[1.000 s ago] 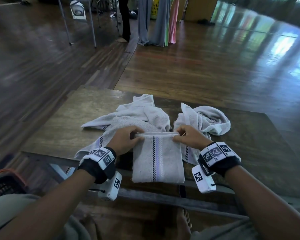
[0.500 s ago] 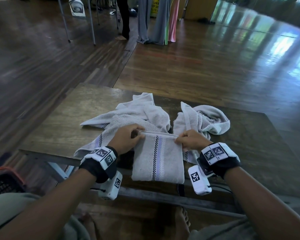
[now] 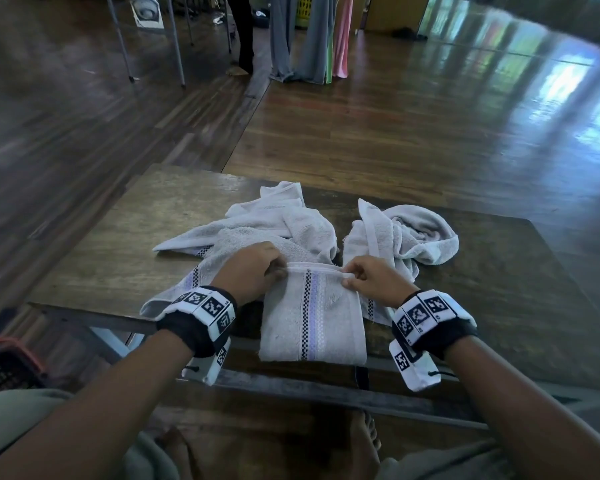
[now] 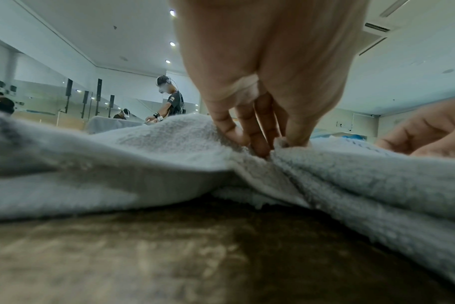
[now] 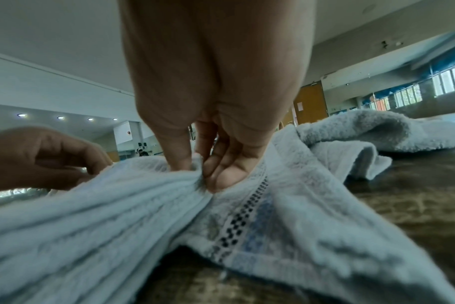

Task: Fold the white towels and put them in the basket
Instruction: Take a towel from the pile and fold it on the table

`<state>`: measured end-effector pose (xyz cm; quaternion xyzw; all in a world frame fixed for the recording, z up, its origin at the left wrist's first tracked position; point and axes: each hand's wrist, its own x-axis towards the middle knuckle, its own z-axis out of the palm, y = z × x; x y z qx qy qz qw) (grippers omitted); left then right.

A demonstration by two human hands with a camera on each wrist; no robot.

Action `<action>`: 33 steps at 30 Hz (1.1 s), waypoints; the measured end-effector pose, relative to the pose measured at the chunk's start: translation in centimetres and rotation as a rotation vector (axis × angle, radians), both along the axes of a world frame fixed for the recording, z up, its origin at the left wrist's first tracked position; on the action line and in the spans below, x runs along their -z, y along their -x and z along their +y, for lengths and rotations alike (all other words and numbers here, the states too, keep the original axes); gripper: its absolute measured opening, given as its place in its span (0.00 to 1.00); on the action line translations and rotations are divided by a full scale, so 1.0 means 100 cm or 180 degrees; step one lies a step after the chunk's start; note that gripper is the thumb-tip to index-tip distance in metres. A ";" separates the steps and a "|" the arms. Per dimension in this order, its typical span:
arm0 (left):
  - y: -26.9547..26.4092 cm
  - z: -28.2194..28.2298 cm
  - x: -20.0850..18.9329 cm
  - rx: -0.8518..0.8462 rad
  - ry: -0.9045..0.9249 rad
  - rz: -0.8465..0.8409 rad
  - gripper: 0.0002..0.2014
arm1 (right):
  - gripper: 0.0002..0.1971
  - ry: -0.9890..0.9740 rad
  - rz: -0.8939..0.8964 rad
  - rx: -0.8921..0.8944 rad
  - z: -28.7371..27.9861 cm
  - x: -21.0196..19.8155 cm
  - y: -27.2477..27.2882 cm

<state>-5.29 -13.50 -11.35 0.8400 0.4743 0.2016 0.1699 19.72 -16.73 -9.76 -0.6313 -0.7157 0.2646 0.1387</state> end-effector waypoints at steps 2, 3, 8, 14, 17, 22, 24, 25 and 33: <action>0.000 0.001 -0.001 -0.0005 0.0032 0.0030 0.05 | 0.06 -0.0135 0.0055 -0.0073 0.000 -0.001 -0.001; 0.001 0.002 -0.002 0.0005 0.0070 -0.0001 0.05 | 0.05 -0.0223 0.0092 -0.0107 0.001 -0.001 -0.003; 0.001 0.001 -0.007 0.0010 0.0224 -0.0304 0.02 | 0.03 -0.0284 0.0290 -0.0061 -0.001 -0.008 -0.006; -0.004 0.003 -0.003 -0.0215 0.0139 -0.0345 0.02 | 0.03 -0.0294 0.0341 0.0192 0.007 -0.001 -0.002; -0.006 0.005 0.003 -0.0268 0.0042 -0.0221 0.05 | 0.07 -0.0276 0.0349 0.0295 0.010 0.006 -0.001; -0.003 0.007 0.009 -0.0311 -0.0016 -0.0312 0.08 | 0.08 -0.0970 0.0084 0.0034 0.013 0.016 0.001; -0.002 0.002 0.008 -0.0364 -0.0208 -0.0353 0.10 | 0.05 -0.1182 -0.0195 -0.0172 0.011 0.019 0.007; -0.003 -0.003 0.007 -0.0349 -0.0467 -0.0292 0.12 | 0.03 -0.1265 -0.0399 -0.0176 0.008 0.020 0.009; -0.037 -0.069 0.018 -0.0186 -0.0147 0.0897 0.33 | 0.27 -0.0451 -0.0790 0.0361 -0.040 0.030 0.036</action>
